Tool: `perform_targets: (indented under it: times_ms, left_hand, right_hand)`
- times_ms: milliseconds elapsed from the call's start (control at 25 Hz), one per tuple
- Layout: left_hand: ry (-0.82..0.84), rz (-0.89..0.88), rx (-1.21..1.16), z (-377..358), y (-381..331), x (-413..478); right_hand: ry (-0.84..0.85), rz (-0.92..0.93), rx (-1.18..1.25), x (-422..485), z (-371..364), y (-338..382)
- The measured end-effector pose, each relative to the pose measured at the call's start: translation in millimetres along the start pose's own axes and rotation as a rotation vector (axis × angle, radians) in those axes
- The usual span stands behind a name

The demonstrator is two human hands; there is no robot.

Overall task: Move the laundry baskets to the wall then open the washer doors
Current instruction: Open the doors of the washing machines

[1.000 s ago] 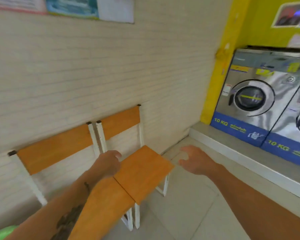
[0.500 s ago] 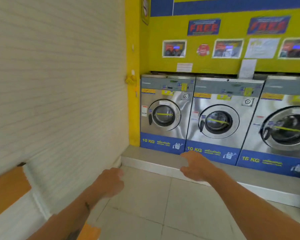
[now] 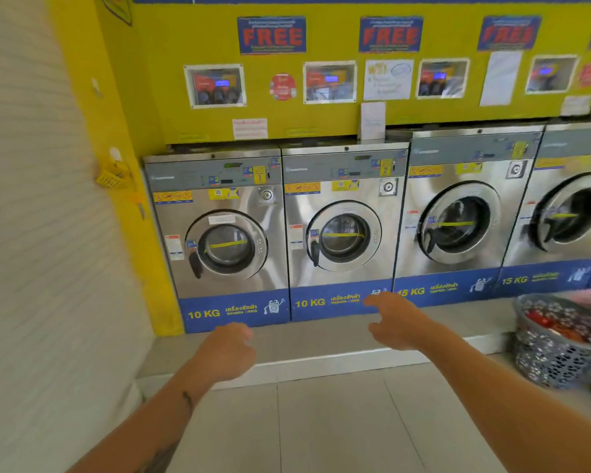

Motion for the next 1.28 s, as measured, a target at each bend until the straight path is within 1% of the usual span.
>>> perform_targets:
  times_ms: [80, 200, 400, 520, 640, 800, 920, 1040, 1280]
  left_hand:
    - [-0.008, -0.017, 0.003, -9, -21, 53]
    - [-0.046, -0.007, -0.089, -21, -48, 132]
    - [-0.077, -0.026, -0.064, -26, -83, 257]
    - [-0.087, -0.027, -0.082, -28, -99, 316]
    - [-0.143, 0.005, -0.168, -28, -106, 387]
    - [-0.232, -0.025, -0.261, -29, -107, 498]
    - [-0.240, -0.012, -0.276, -29, -115, 580]
    - [-0.253, -0.046, -0.235, -25, -137, 662]
    - [-0.182, -0.118, -0.189, -42, -190, 791]
  right_hand:
    - [-0.020, -0.015, -0.010, 46, 8, -29]
    - [-0.028, -0.011, -0.010, 121, 24, -72]
    - [-0.033, 0.013, 0.002, 251, 56, -126]
    - [-0.033, 0.066, -0.013, 320, 63, -137]
    - [-0.023, 0.093, -0.035, 389, 62, -142]
    - [-0.056, 0.085, -0.039, 487, 63, -152]
    - [-0.040, 0.039, -0.053, 558, 71, -161]
    - [-0.036, -0.010, -0.040, 623, 74, -178]
    - [0.014, 0.013, -0.072, 747, 62, -220]
Point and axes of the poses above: each hand's wrist, its own x-axis towards the middle knuckle, its own z-axis out of the back of the hand, y = z × x, the point moved 1 cm from there along x, towards the middle knuckle, and after that the axes turned 11 degrees about -x, right-handed, at the moved point
